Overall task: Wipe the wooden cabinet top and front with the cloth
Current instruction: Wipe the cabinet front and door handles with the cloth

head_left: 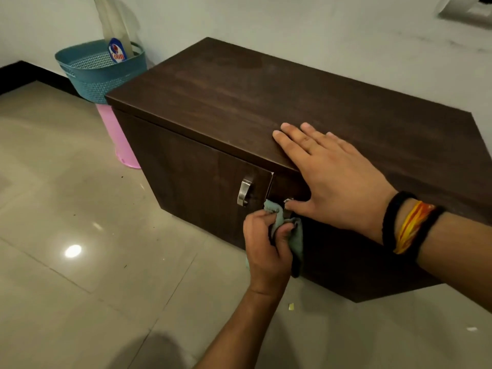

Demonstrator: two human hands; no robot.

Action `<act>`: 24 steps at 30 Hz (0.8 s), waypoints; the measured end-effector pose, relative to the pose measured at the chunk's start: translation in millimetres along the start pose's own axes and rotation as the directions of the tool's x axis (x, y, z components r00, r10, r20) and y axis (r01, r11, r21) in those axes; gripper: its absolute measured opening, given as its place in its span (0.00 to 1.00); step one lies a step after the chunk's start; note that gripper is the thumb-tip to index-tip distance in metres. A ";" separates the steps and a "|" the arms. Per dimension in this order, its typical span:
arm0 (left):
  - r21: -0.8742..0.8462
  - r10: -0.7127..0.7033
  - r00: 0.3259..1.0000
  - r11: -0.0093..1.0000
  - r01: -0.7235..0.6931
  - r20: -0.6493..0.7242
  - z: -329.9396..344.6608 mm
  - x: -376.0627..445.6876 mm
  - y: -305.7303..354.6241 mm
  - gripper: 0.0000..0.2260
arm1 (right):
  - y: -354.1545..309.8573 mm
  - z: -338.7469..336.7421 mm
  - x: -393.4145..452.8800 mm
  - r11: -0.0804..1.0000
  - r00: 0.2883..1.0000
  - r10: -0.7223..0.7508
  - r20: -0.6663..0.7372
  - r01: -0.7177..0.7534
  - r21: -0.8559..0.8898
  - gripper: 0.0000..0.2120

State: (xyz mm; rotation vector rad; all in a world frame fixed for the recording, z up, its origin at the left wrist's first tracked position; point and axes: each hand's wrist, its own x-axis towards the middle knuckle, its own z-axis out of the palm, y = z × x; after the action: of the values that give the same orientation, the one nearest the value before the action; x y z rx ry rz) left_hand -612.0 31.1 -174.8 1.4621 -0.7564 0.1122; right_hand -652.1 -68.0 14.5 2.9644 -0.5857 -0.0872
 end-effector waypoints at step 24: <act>0.012 0.038 0.997 0.999 -0.039 0.071 3.6 2.6 -1.9 0.12 | -1.2 2.7 -1.3 0.999 1.000 0.004 0.003 -0.004 -0.034 0.57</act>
State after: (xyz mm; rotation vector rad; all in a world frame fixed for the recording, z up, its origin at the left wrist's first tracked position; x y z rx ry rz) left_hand -610.5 26.5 -175.4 1.4711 -0.8434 0.0955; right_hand -653.0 -66.7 11.7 2.9309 -0.5842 -0.1000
